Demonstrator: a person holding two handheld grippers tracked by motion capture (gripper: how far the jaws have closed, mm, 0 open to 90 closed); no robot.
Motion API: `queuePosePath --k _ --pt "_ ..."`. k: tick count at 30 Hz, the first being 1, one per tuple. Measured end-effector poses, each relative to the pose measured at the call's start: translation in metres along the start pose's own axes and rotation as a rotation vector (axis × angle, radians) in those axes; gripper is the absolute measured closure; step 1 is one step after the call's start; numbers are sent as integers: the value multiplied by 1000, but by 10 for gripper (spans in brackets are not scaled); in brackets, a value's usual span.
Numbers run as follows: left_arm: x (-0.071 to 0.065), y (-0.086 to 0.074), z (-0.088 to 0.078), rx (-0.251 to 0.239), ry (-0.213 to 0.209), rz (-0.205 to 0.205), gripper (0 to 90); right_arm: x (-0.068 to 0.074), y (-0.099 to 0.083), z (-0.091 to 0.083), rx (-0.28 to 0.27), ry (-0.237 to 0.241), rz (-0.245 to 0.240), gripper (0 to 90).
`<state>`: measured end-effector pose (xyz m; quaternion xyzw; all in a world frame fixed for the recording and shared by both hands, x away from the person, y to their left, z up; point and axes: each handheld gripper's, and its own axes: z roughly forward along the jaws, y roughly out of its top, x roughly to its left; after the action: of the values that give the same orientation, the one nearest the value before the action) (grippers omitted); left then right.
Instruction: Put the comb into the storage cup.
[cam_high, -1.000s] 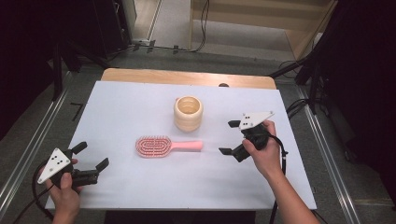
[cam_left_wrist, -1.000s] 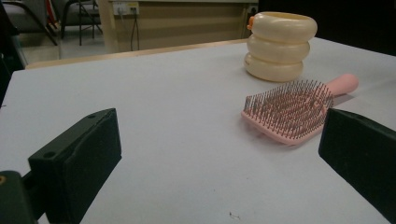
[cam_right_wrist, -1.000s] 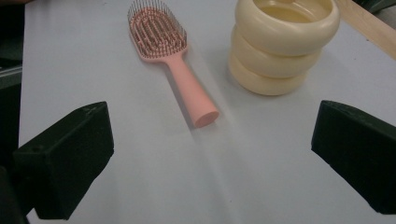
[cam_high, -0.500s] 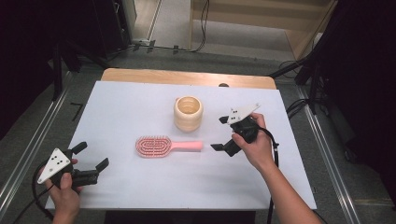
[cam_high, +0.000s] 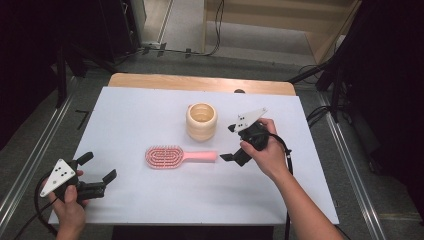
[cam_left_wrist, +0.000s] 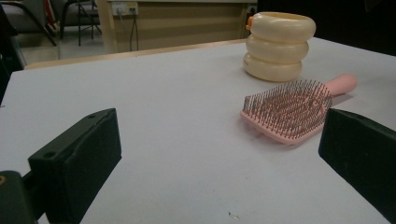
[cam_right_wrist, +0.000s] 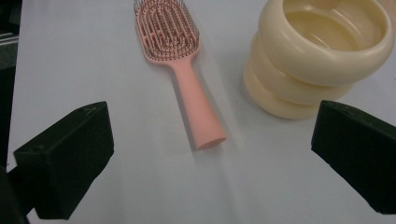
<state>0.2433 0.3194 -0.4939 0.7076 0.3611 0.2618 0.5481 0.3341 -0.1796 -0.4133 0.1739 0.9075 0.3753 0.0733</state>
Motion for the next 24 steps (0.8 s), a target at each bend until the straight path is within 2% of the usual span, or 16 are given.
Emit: queuePosePath --k 24 --pt "0 0 -1 -3 -4 2 0 -2 24 26 81 42 -48 0"
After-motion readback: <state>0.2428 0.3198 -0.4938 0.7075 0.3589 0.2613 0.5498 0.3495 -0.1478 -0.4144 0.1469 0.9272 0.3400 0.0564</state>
